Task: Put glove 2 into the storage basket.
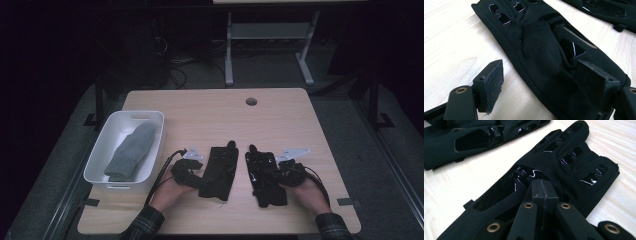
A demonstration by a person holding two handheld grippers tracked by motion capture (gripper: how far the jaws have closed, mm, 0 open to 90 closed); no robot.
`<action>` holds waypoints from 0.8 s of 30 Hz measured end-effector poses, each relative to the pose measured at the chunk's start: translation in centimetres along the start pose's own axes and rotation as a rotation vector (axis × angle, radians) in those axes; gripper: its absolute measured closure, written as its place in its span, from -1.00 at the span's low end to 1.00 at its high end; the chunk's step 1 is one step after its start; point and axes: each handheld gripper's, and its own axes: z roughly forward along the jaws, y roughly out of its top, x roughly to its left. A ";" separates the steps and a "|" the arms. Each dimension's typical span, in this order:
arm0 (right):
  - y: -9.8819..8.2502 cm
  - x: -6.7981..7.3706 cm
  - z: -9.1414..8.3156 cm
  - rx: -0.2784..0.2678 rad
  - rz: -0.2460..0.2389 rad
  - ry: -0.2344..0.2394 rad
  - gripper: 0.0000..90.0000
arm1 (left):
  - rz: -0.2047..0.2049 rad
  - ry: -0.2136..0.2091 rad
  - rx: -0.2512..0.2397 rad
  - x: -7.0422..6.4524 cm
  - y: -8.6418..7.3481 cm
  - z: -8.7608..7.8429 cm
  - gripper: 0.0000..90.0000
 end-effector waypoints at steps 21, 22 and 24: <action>-1.4 -1.5 -2.6 -0.014 0.029 -0.034 0.99 | -0.014 0.032 -0.026 0.7 0.3 -0.3 0.22; -1.4 -1.6 -2.6 -0.007 0.034 -0.038 0.99 | -0.014 0.036 -0.030 0.8 0.4 -0.2 0.22; -1.3 -1.6 -2.3 -0.005 0.030 -0.033 0.99 | -0.016 0.044 -0.025 1.0 0.5 0.0 0.24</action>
